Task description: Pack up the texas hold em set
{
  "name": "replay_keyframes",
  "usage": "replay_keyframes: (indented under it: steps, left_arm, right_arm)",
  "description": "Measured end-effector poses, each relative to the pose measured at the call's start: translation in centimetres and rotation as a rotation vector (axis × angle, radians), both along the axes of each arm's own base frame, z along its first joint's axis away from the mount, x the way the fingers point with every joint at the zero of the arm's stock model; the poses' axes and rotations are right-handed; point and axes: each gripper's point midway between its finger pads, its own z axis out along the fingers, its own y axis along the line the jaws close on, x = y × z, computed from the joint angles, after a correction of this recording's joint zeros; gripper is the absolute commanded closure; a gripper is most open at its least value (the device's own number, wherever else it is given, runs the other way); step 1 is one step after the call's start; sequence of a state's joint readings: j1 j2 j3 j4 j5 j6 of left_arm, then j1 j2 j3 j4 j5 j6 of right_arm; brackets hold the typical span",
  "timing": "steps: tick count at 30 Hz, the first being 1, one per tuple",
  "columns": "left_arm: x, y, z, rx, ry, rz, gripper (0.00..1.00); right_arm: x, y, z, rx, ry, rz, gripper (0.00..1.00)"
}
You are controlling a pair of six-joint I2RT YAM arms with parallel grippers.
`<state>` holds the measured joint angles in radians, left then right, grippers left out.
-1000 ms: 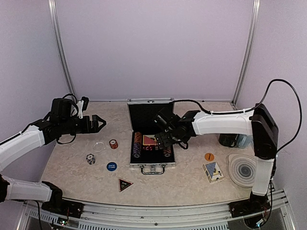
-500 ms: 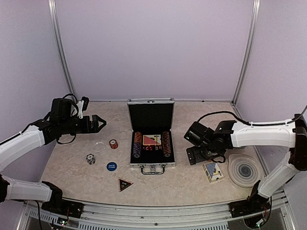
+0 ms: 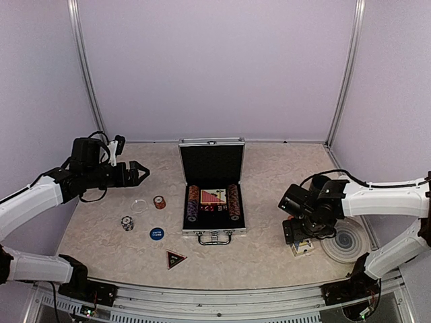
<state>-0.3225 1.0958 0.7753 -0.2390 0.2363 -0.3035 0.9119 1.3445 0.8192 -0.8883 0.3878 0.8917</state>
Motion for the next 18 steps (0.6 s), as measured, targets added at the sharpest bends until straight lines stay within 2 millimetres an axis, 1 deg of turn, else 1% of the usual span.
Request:
replay_keyframes:
  steps: [2,5,13,18]
  left_arm:
    - [0.0,0.0,0.0,0.0,-0.001,0.0,0.01]
    - [0.0,0.0,0.1,-0.001,-0.003,-0.001,0.01]
    - [-0.1,-0.1,0.1,-0.001,-0.003,-0.004,0.01]
    - [-0.1,-0.1,0.1,-0.001,-0.003,-0.004,0.01]
  right_arm:
    - [-0.1,-0.7,-0.7,-0.004,0.015,-0.021,0.01]
    - [0.1,-1.2,-1.4,0.002,0.023,-0.034,0.01]
    - [0.4,-0.4,-2.8,0.044,0.042,-0.001,0.01]
    - [0.2,-0.6,-4.0,0.056,0.069,0.01,0.01]
